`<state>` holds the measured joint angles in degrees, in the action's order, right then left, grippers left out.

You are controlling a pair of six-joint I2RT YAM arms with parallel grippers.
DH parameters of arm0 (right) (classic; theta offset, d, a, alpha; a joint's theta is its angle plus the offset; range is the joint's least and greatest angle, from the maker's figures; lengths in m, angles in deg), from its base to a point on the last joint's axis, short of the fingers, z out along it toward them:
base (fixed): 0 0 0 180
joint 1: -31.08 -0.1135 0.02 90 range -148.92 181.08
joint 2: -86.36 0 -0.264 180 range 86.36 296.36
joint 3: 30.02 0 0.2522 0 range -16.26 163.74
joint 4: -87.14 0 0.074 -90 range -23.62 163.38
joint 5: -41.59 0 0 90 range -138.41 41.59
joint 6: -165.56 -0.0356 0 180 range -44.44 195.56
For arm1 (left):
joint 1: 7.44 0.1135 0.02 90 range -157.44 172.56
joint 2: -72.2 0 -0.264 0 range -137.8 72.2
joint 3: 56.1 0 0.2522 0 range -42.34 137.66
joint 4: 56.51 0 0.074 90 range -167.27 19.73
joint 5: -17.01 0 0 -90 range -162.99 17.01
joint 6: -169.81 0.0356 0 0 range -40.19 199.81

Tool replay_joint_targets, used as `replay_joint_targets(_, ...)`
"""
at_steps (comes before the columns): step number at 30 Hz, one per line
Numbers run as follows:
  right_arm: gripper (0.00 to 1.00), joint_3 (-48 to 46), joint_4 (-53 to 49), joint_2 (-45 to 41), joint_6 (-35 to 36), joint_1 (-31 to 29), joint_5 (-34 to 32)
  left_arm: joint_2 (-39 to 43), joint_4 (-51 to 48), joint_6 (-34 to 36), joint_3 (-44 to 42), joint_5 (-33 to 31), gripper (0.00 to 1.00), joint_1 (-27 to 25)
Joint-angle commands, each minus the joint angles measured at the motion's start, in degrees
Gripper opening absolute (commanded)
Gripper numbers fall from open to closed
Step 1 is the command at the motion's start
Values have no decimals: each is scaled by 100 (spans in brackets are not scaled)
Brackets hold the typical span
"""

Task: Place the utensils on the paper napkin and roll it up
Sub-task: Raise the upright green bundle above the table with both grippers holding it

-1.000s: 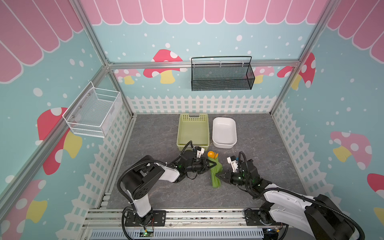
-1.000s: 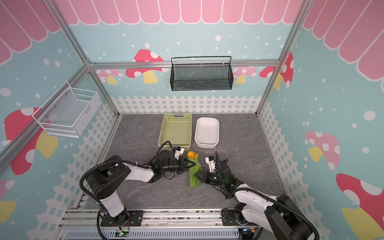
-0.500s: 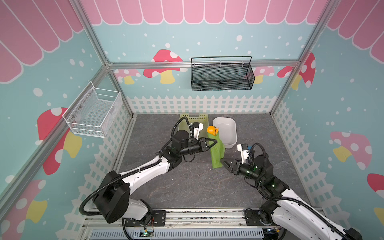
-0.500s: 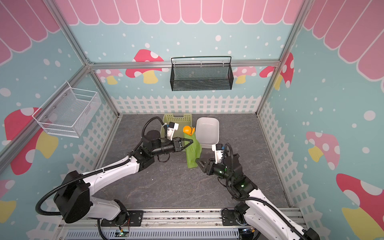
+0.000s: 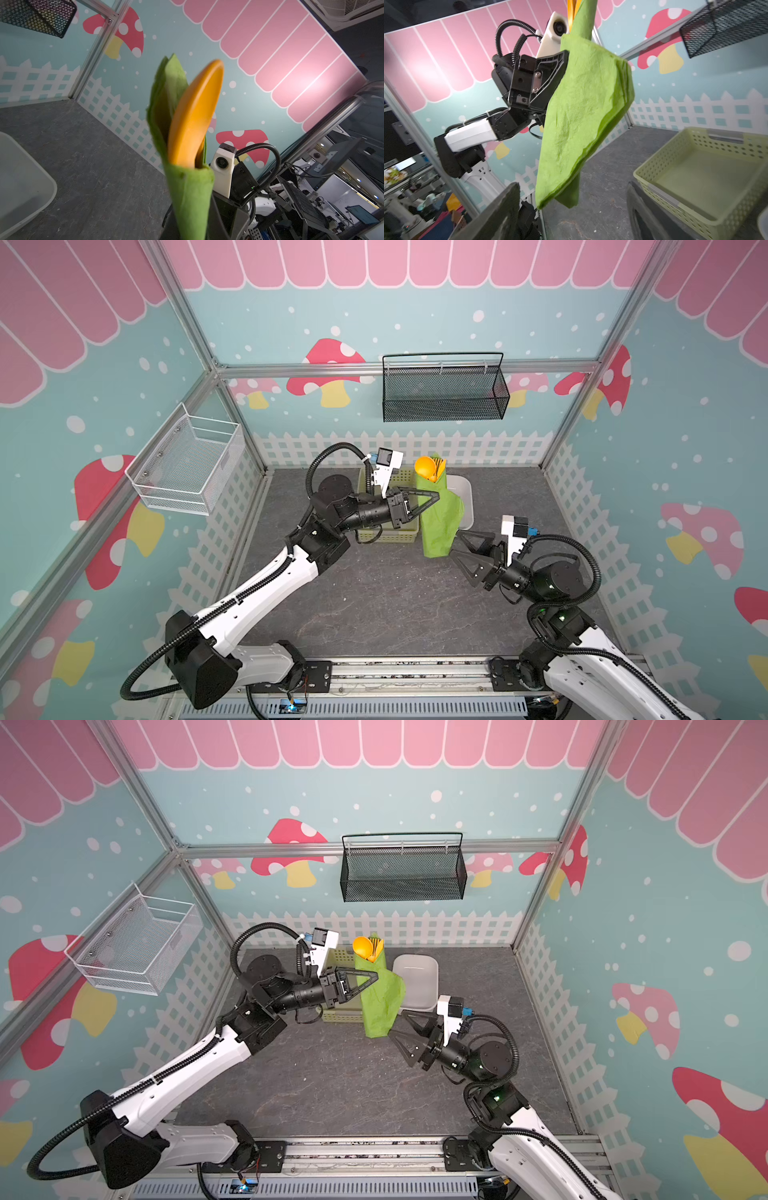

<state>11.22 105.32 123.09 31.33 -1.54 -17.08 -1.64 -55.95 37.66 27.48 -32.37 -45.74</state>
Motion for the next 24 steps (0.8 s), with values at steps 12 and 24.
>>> replay_joint_targets(12, 73, 383, 2814, 1545, -1166, -36, 1749, 266, 115, 97, 242, 425, 0, 7)
replay_joint_targets(24, 43, 500, 2866, 1873, -1369, -198, 1789, 213, -67, 275, 264, 292, 0, 1)
